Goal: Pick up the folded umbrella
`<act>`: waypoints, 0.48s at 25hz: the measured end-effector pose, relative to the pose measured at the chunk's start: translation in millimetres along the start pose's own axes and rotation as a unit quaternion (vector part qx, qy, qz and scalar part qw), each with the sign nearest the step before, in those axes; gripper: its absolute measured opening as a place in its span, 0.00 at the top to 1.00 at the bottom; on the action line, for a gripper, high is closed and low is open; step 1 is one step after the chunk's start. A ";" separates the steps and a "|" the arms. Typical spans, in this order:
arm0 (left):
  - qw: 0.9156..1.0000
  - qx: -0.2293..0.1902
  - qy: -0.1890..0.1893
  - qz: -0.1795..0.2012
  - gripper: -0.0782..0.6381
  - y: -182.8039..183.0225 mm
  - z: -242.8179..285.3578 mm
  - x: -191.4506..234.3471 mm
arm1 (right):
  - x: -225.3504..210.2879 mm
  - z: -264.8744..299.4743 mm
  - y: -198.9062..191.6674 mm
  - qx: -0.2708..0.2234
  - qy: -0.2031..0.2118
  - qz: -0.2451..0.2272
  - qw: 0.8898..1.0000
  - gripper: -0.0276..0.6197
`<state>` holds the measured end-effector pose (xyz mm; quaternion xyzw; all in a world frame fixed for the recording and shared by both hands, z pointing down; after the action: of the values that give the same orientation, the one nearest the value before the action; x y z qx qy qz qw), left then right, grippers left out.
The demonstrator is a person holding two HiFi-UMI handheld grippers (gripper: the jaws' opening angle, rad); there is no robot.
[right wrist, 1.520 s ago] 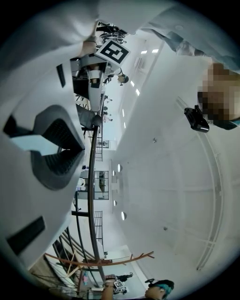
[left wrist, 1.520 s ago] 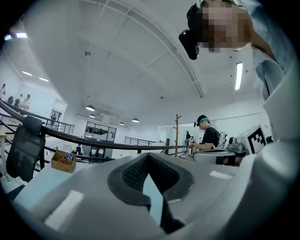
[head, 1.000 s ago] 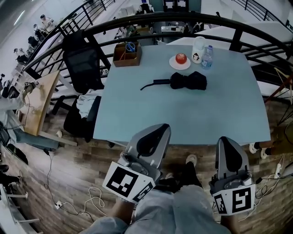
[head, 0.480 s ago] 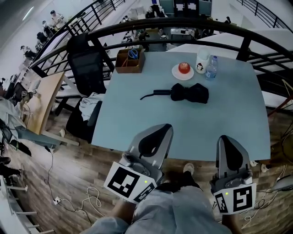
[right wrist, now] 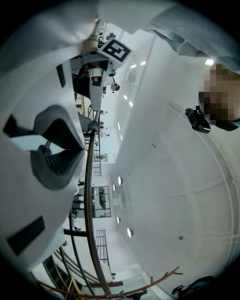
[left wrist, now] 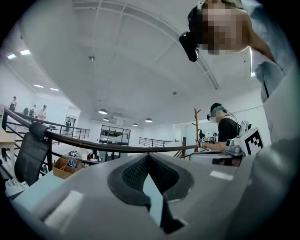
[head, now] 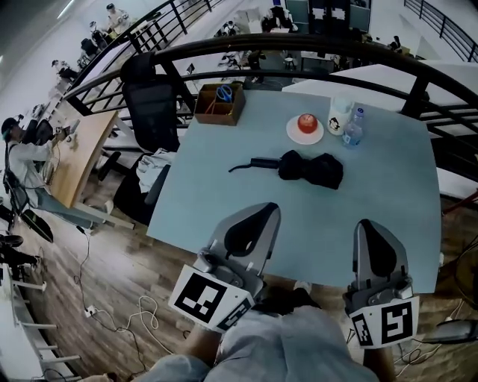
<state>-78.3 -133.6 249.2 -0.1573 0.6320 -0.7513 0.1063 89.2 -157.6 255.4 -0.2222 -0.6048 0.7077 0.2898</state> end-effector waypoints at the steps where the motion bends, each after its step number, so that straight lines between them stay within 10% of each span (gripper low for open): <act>1: 1.000 0.000 0.005 0.002 0.88 0.1 4.5 -0.4 | -5.5 2.5 -0.6 -0.001 0.004 0.001 1.000 0.96; 12: 0.999 0.009 0.043 0.008 0.88 1.7 45.2 -13.1 | -54.9 14.8 -8.8 0.000 0.038 0.012 0.999 0.96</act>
<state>-49.5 -170.6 253.0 -0.1186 0.6302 -0.7624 0.0862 120.8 -204.8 264.5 -0.2560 -0.5904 0.7022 0.3047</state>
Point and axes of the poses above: the fingertips, and each gripper's own axes: z forward along the fingers, x to its left, y out of its top, the point moved 3 cm from there along -z, backward along the fingers, and after that the axes turned 8 degrees about x, right-handed, at the moved point
